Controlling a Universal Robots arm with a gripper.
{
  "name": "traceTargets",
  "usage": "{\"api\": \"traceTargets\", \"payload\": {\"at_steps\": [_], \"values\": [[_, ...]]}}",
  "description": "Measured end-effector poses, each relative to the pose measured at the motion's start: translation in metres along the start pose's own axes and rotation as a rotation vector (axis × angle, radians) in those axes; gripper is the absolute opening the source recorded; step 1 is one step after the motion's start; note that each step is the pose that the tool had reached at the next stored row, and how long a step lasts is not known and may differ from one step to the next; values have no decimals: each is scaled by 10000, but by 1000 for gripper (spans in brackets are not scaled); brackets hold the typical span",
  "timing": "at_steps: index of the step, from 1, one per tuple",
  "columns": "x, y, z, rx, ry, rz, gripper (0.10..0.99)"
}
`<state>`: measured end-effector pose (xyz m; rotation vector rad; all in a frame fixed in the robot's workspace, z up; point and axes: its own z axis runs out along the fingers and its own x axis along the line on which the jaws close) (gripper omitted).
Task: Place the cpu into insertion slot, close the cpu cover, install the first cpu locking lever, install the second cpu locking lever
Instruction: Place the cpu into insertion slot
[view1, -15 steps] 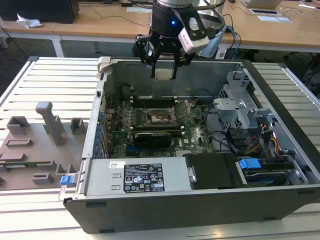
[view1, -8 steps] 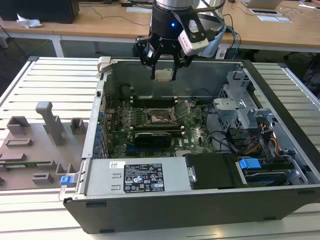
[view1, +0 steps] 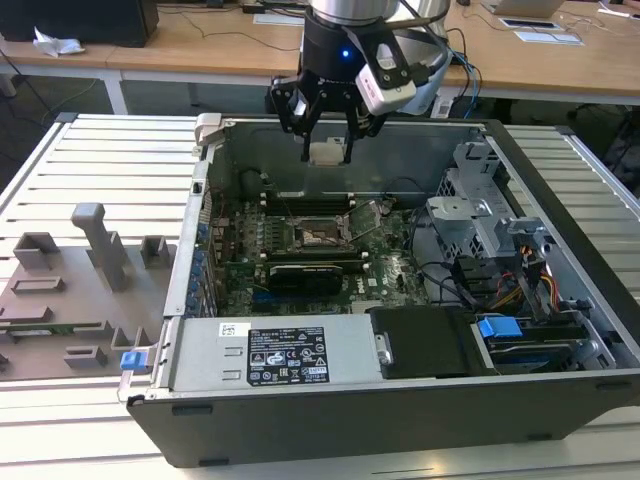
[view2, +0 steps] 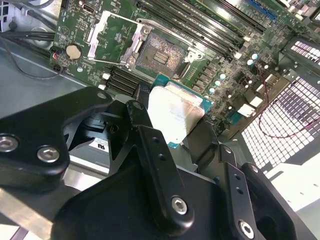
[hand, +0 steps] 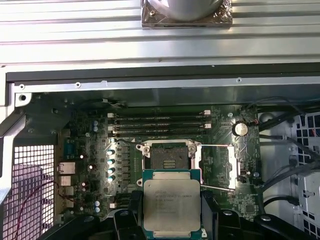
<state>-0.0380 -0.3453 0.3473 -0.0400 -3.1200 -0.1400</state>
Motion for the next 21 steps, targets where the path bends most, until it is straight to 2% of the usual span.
{"api": "traceTargets", "payload": {"at_steps": [14, 21], "values": [[-1, -6, 68, 2, 0, 0, 545], [-3, -12, 132, 2, 0, 0, 545]]}}
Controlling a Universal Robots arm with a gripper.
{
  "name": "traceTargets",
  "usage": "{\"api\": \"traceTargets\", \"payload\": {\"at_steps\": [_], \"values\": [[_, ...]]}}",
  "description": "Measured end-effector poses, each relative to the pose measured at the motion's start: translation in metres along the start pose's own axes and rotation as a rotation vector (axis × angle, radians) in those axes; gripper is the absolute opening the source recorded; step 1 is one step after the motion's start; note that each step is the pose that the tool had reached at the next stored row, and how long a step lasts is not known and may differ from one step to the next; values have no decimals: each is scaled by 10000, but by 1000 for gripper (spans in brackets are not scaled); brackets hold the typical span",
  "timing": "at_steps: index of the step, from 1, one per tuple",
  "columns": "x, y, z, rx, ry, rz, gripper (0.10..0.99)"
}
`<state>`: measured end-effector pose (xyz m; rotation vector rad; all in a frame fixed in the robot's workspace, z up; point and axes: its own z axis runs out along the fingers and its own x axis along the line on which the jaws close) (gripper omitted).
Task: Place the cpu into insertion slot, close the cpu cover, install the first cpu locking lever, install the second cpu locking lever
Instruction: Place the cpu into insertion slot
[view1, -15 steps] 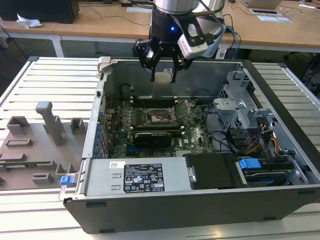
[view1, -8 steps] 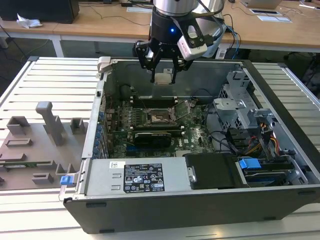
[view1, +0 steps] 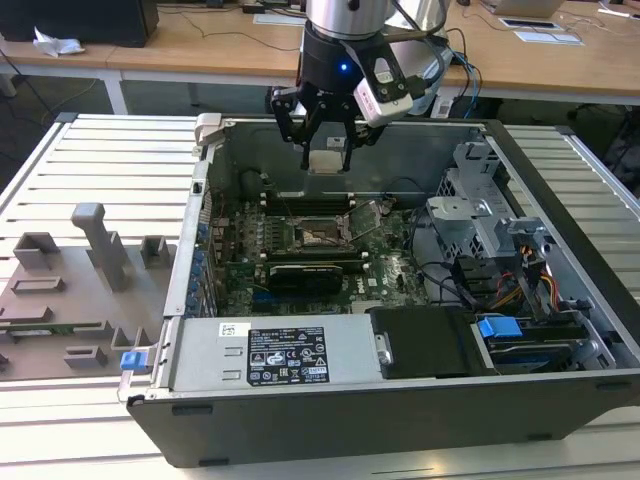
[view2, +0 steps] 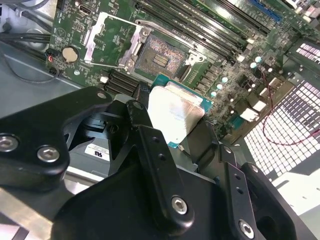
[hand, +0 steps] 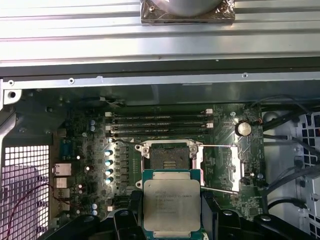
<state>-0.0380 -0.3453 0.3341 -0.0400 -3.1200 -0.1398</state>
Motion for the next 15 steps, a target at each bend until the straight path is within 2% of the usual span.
{"api": "traceTargets", "payload": {"at_steps": [15], "values": [[-2, -11, 119, 0, 0, 0, 545]]}}
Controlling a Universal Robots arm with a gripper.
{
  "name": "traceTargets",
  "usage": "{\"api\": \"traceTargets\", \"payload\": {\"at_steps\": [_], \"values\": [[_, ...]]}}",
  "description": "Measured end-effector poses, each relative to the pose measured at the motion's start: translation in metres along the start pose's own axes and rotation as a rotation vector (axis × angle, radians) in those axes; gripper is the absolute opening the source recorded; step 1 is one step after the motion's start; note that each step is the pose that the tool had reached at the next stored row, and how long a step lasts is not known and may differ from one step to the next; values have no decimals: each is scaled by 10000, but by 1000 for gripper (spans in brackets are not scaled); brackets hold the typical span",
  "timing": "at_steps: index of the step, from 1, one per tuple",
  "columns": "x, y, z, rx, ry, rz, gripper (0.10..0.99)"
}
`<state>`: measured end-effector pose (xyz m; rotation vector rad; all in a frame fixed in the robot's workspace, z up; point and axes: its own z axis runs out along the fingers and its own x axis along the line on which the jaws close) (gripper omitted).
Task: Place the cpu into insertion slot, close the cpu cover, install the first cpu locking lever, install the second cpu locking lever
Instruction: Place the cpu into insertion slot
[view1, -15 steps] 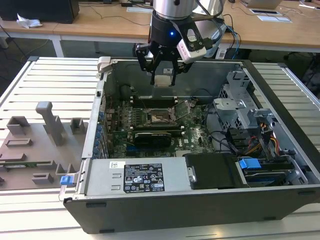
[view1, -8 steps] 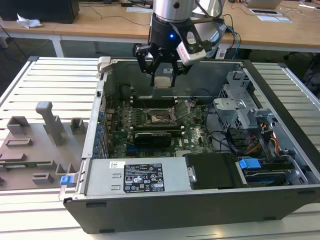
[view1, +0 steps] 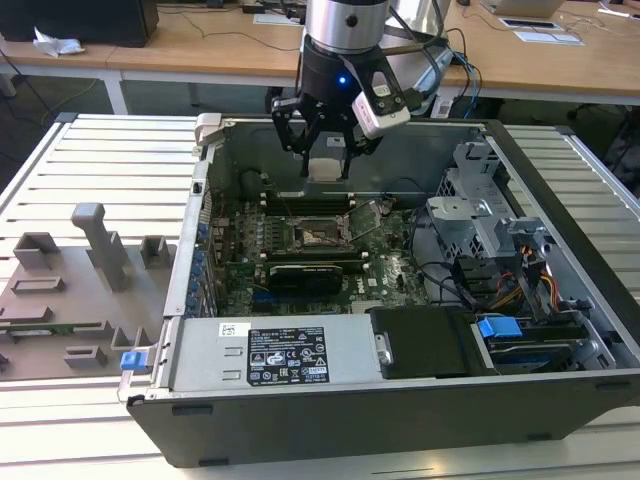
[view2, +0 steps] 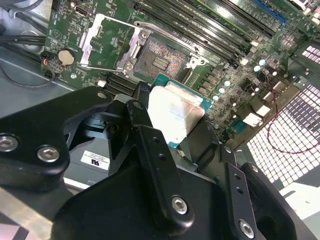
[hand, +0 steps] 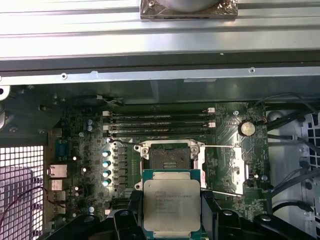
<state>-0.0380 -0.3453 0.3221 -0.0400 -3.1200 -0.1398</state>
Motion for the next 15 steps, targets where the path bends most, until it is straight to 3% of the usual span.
{"api": "traceTargets", "payload": {"at_steps": [15], "values": [[-3, -14, 152, 0, 0, 0, 545]]}}
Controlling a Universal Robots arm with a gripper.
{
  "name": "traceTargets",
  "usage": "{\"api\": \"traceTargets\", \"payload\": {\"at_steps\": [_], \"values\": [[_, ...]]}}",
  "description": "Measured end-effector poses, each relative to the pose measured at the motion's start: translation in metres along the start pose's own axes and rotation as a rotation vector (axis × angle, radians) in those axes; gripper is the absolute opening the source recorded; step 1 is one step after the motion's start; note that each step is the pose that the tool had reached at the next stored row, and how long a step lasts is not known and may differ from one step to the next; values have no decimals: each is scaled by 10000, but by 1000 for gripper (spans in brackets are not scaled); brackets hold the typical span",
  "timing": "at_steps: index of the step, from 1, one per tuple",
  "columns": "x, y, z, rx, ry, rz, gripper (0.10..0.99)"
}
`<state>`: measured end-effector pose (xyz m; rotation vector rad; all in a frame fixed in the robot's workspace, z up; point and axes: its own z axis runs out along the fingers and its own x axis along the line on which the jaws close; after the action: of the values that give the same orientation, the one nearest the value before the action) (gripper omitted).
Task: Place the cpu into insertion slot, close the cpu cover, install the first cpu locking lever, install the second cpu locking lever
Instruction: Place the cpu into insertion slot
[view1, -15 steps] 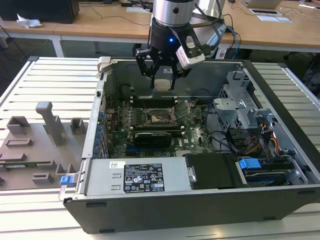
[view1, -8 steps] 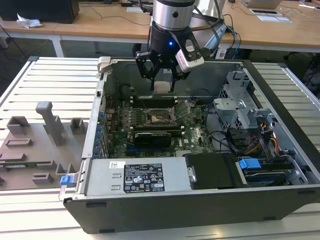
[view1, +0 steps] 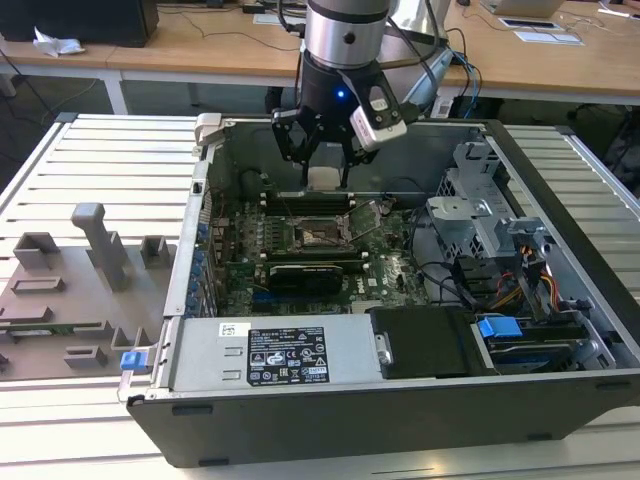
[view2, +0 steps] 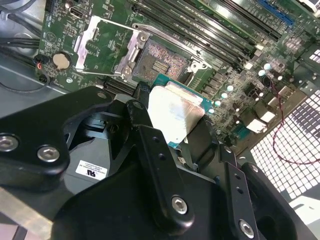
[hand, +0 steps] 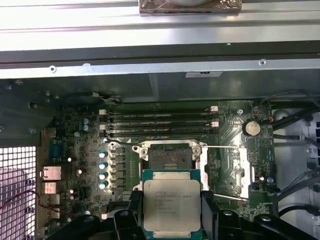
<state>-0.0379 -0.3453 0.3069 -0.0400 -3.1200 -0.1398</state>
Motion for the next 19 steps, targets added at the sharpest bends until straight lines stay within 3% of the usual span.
{"api": "traceTargets", "payload": {"at_steps": [12, 19], "values": [[-14, -3, 89, 4, 0, 1, 545], [-128, 56, 115, 149, -3, 2, 545]]}}
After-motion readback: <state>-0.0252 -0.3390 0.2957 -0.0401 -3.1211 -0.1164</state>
